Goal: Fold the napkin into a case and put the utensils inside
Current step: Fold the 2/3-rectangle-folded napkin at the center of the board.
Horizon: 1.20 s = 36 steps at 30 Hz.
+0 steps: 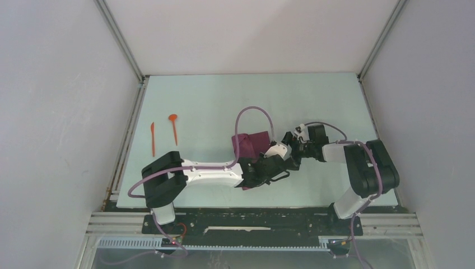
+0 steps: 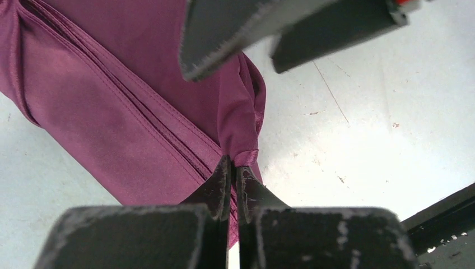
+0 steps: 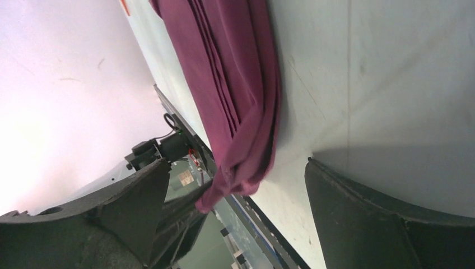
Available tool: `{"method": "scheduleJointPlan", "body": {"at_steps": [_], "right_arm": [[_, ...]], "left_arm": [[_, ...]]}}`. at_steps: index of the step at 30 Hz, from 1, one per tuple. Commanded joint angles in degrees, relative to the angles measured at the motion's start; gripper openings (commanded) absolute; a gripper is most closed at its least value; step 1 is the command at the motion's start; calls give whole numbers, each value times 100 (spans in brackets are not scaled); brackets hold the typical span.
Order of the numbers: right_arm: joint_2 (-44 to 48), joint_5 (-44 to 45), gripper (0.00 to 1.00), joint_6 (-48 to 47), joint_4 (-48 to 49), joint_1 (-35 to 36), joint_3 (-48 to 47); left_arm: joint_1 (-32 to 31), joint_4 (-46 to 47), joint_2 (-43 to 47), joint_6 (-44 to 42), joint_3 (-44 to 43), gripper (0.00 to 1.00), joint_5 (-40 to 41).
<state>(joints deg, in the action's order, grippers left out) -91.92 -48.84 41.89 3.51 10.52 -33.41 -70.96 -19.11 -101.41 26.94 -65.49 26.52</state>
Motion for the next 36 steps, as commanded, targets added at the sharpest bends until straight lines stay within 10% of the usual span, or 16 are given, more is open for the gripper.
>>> {"method": "scheduleJointPlan", "body": {"at_steps": [1, 18, 36], "right_arm": [[-577, -138, 97, 153, 789, 19, -373], [-1530, -217, 88, 588, 1481, 124, -816], [-2356, -457, 57, 1257, 2531, -59, -1395]], "left_arm": [[21, 177, 358, 1, 30, 1, 249], [21, 158, 705, 45, 224, 0, 231], [21, 136, 797, 72, 312, 0, 202]]}}
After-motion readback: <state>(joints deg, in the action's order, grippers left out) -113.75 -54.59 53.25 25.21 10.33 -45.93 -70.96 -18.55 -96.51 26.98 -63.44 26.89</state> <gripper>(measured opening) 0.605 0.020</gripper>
